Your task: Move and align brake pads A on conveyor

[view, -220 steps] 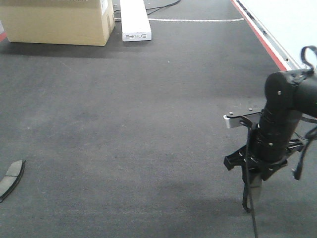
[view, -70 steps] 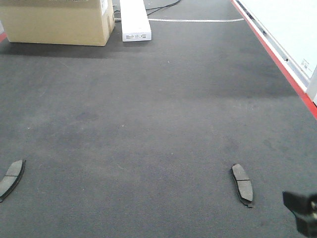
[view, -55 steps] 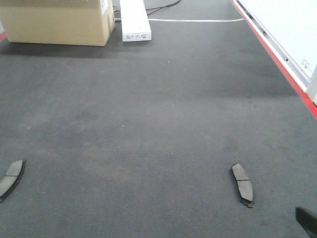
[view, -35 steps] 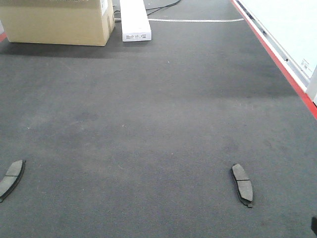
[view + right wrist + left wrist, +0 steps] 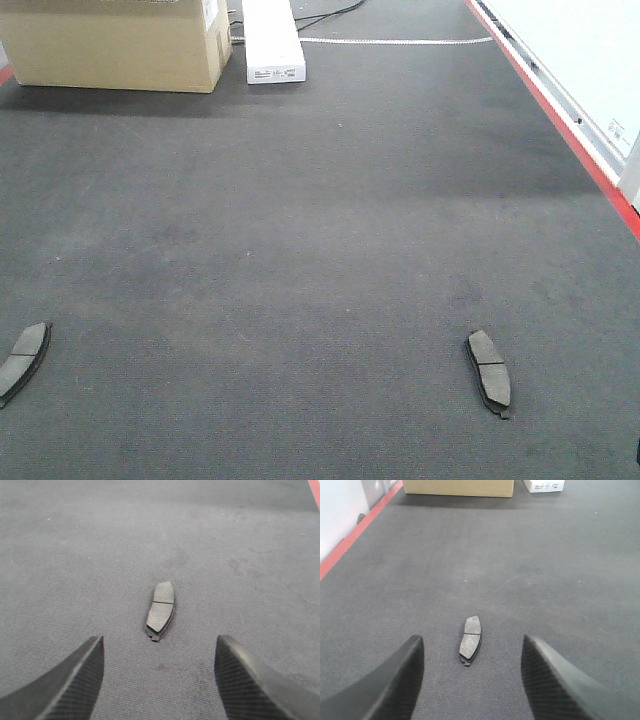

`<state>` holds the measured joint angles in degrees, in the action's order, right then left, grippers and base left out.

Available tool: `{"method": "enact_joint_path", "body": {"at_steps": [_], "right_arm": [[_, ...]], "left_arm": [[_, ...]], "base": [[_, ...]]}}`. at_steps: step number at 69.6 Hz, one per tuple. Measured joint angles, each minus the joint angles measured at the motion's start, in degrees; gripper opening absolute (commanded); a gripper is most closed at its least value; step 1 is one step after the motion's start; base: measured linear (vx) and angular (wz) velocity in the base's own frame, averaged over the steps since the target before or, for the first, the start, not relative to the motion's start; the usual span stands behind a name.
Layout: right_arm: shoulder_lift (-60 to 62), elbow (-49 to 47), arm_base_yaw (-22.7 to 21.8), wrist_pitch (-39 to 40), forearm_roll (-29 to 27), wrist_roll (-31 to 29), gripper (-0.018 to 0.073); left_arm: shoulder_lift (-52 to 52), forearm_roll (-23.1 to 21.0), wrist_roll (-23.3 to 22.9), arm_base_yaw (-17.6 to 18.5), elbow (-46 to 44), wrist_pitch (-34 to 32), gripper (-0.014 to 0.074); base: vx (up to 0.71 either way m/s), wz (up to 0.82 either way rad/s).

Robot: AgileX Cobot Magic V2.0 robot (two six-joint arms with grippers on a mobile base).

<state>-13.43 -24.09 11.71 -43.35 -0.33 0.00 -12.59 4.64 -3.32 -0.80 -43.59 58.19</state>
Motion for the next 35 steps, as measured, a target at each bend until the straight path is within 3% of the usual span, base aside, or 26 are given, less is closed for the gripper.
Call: {"method": "enact_joint_path", "body": {"at_steps": [35], "right_arm": [[0.0,0.0,0.0,0.0,0.0,0.0,0.0449]], "left_arm": [[0.0,0.0,0.0,0.0,0.0,0.0,0.0423]], "base": [[0.0,0.0]]}}
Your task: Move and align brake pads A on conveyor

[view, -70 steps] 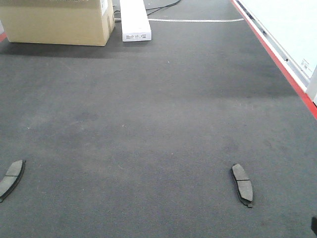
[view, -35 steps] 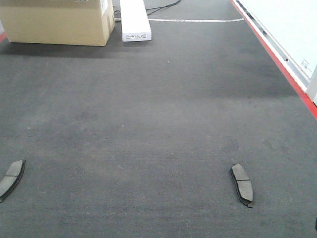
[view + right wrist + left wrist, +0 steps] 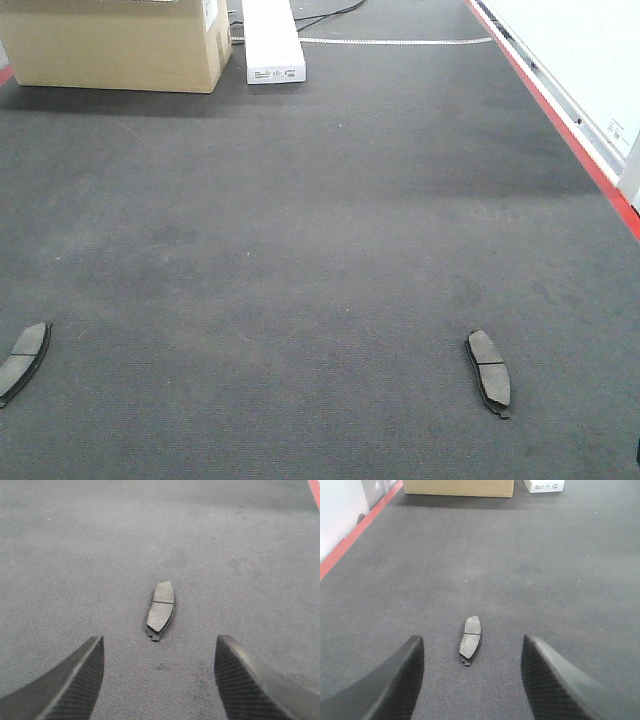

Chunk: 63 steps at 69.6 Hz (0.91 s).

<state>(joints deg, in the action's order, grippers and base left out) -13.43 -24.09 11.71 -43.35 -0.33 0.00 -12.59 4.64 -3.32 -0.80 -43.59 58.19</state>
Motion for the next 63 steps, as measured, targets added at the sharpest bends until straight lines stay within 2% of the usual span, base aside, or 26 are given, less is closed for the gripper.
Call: {"method": "enact_joint_path", "body": {"at_steps": [35,63], "right_arm": [[0.0,0.0,0.0,0.0,0.0,0.0,0.0449],[0.0,0.0,0.0,0.0,0.0,0.0,0.0449]], "left_arm": [[0.0,0.0,0.0,0.0,0.0,0.0,0.0423],[0.0,0.0,0.0,0.0,0.0,0.0,0.0423]], "base": [[-0.02,0.0],[-0.2,-0.13]]}}
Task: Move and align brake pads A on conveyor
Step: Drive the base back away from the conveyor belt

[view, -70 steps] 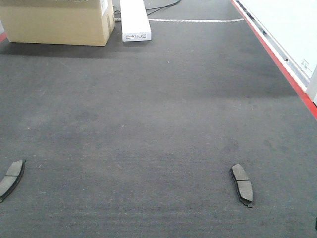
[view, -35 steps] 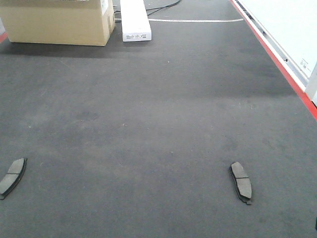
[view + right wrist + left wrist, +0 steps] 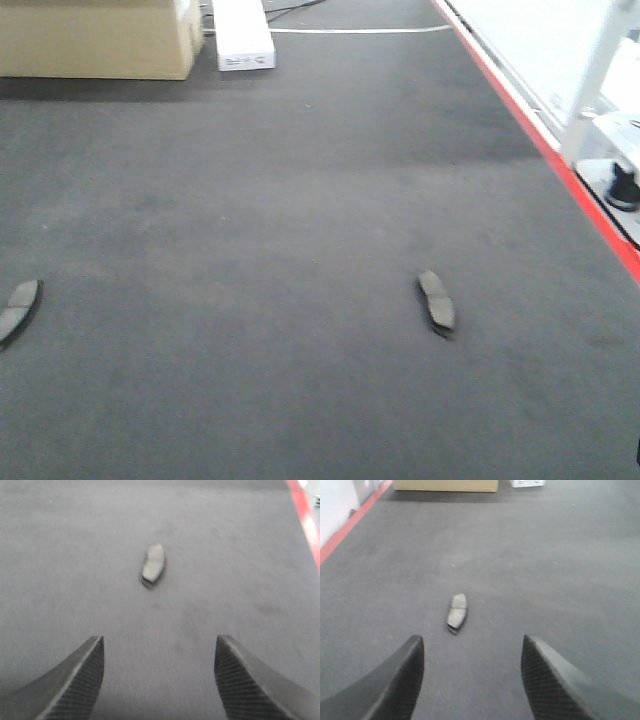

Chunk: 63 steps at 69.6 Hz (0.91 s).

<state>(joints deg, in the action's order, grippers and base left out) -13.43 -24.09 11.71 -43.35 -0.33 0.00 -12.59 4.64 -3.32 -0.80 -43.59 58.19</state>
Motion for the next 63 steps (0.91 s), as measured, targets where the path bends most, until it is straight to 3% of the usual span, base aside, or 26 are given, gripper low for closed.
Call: {"method": "enact_joint_path", "body": {"at_steps": [63], "right_arm": [[0.0,0.0,0.0,0.0,0.0,0.0,0.0449]], "left_arm": [[0.0,-0.1,0.0,0.0,0.0,0.0,0.0423]], "base": [[-0.35,-0.24]]}}
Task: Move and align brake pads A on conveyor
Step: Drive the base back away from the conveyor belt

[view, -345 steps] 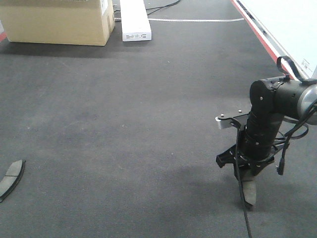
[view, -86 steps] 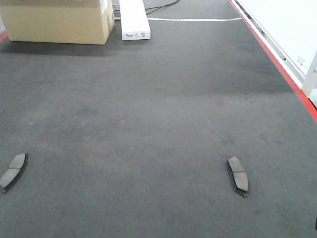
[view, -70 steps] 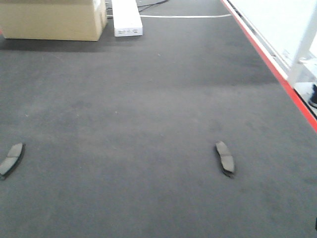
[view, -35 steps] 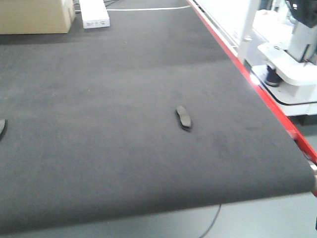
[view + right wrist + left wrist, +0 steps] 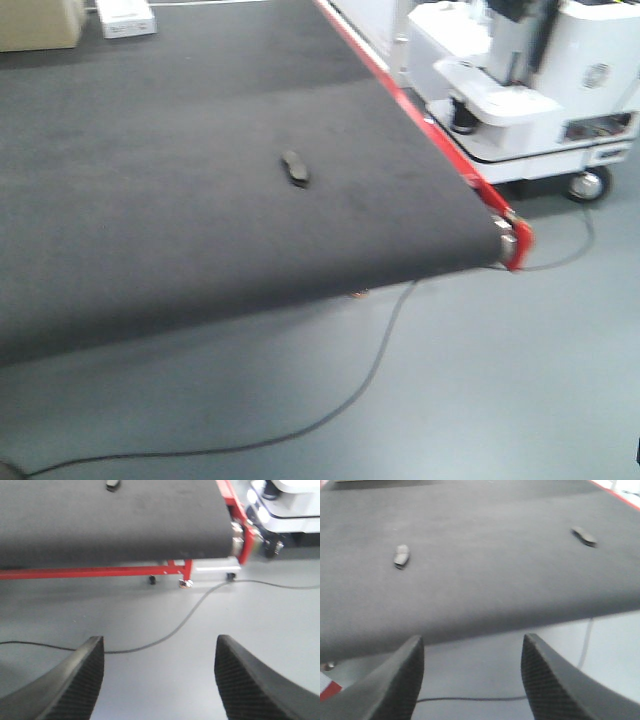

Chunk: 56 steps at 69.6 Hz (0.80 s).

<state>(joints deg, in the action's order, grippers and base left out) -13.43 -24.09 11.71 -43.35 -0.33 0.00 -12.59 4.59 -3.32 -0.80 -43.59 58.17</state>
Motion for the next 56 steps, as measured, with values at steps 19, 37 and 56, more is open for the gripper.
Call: {"method": "enact_joint_path", "body": {"at_steps": [19,37,56], "right_arm": [[0.0,0.0,0.0,0.0,0.0,0.0,0.0449],[0.0,0.0,0.0,0.0,0.0,0.0,0.0449],[0.0,0.0,0.0,0.0,0.0,0.0,0.0449]], "left_arm": [[0.0,0.0,0.0,0.0,0.0,0.0,0.0423],[0.0,0.0,0.0,0.0,0.0,0.0,0.0423],[0.0,0.0,0.0,0.0,0.0,0.0,0.0423]], "base": [[-0.39,-0.41],[-0.38,-0.5],[-0.38,-0.55]]}}
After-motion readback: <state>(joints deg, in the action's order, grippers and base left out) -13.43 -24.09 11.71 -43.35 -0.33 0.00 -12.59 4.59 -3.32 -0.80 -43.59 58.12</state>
